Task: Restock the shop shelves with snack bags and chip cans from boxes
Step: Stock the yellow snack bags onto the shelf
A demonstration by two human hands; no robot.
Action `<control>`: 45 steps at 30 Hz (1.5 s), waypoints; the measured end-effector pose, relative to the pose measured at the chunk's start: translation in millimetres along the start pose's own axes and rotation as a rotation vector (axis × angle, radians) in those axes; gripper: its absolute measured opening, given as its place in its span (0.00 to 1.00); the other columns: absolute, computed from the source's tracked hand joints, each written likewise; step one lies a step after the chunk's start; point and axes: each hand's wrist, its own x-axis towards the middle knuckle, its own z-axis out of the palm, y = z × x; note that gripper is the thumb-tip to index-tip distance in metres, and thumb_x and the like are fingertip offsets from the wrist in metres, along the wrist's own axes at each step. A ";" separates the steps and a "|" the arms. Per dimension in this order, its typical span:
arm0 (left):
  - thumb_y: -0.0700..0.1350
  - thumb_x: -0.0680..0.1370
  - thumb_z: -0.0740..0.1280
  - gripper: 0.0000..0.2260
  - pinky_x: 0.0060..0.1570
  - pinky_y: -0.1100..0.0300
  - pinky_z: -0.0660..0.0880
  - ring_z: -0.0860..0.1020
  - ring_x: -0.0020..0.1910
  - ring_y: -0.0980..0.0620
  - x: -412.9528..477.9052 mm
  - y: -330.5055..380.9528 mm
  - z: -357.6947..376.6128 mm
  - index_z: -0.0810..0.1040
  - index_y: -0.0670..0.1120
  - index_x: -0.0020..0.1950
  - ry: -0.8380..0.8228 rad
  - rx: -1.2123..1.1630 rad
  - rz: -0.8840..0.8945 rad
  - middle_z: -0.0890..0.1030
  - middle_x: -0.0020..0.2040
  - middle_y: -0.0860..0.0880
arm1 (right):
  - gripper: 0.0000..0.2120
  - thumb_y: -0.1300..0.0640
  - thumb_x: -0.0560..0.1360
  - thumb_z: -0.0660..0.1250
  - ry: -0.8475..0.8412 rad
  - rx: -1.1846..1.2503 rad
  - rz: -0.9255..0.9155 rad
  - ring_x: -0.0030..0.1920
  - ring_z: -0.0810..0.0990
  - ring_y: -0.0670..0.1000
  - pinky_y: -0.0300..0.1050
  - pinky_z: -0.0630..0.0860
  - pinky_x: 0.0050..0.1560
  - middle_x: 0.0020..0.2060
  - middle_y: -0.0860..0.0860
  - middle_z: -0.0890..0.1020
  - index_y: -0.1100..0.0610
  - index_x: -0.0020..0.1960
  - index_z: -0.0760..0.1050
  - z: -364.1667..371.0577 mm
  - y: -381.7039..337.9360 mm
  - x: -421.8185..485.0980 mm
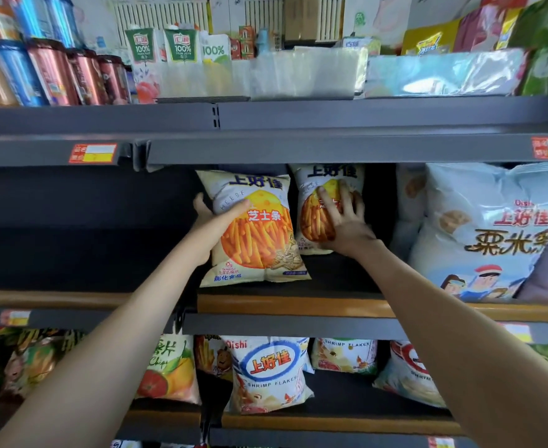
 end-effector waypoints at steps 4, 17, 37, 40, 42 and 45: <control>0.57 0.57 0.79 0.65 0.69 0.49 0.66 0.67 0.71 0.47 1.4 -8.2 13.0 0.32 0.56 0.77 -0.204 0.162 -0.052 0.59 0.77 0.49 | 0.54 0.46 0.70 0.74 0.059 -0.107 -0.017 0.75 0.45 0.64 0.65 0.67 0.65 0.76 0.49 0.35 0.37 0.75 0.34 3.5 1.1 1.7; 0.48 0.62 0.82 0.68 0.69 0.54 0.66 0.64 0.72 0.55 2.4 -20.1 3.3 0.23 0.57 0.72 -0.261 0.249 0.149 0.54 0.78 0.53 | 0.47 0.42 0.71 0.71 0.163 -0.108 0.080 0.74 0.51 0.60 0.62 0.63 0.66 0.77 0.57 0.49 0.52 0.79 0.47 -5.6 -5.7 -8.6; 0.45 0.68 0.79 0.62 0.75 0.53 0.54 0.50 0.78 0.50 -9.1 -6.7 105.6 0.27 0.52 0.74 -0.354 0.501 0.514 0.44 0.79 0.45 | 0.48 0.52 0.72 0.73 0.306 0.421 -0.003 0.76 0.48 0.64 0.60 0.57 0.70 0.77 0.59 0.43 0.47 0.79 0.42 -20.0 -19.6 -75.6; 0.45 0.71 0.77 0.60 0.75 0.54 0.51 0.46 0.78 0.49 -9.9 -4.5 115.8 0.24 0.49 0.73 -0.402 0.552 0.529 0.39 0.79 0.44 | 0.51 0.52 0.71 0.74 0.292 0.433 0.067 0.76 0.48 0.66 0.60 0.56 0.71 0.77 0.59 0.42 0.47 0.78 0.41 -21.5 -10.4 -76.3; 0.43 0.70 0.78 0.61 0.75 0.56 0.50 0.44 0.78 0.49 -8.7 -3.1 116.8 0.21 0.50 0.69 -0.467 0.611 0.547 0.35 0.78 0.44 | 0.51 0.54 0.70 0.75 0.295 0.488 0.081 0.75 0.51 0.66 0.61 0.57 0.73 0.77 0.60 0.43 0.46 0.79 0.41 -20.5 -4.3 -75.8; 0.42 0.69 0.78 0.62 0.72 0.59 0.52 0.45 0.78 0.48 -10.8 1.7 118.2 0.20 0.56 0.65 -0.511 0.659 0.529 0.35 0.78 0.43 | 0.51 0.55 0.71 0.74 0.293 0.502 0.085 0.74 0.56 0.66 0.63 0.61 0.71 0.77 0.59 0.43 0.44 0.78 0.40 -20.6 -0.2 -76.0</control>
